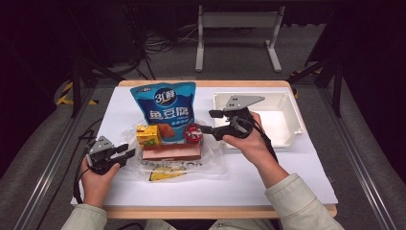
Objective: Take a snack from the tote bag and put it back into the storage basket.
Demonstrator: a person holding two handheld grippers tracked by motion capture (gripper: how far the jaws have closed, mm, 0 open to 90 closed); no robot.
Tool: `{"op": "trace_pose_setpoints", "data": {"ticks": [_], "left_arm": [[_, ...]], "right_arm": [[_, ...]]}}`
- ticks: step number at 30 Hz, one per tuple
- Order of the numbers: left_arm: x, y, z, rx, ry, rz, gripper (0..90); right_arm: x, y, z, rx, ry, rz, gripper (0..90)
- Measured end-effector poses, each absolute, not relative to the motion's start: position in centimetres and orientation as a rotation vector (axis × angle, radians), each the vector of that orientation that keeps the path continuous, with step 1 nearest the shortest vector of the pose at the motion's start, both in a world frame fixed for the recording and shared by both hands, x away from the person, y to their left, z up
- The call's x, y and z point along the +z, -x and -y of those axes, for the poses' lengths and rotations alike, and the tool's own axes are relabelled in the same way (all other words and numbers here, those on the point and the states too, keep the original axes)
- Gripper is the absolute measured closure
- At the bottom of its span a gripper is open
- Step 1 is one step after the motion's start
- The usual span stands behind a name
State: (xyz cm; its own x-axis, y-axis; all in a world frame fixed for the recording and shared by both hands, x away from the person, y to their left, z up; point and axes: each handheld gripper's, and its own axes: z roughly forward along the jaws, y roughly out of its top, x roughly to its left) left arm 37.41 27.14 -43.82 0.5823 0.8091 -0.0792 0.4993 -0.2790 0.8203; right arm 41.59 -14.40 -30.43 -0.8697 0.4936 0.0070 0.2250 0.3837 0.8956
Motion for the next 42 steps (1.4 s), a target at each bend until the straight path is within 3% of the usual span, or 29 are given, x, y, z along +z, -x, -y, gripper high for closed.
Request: {"op": "trace_pose_setpoints", "data": {"ticks": [21,42], "left_arm": [[-44.0,-37.5,-27.2,0.454,-1.941,-1.057,59.6],[-44.2,-37.7,-27.4,0.435,-1.946,-1.051,57.0]], "right_arm": [[-28.3,-45.9,12.0,1.561,-0.622,-2.365,29.9],[-28.7,-50.5,9.1,1.623,-0.607,-2.359,29.0]]}}
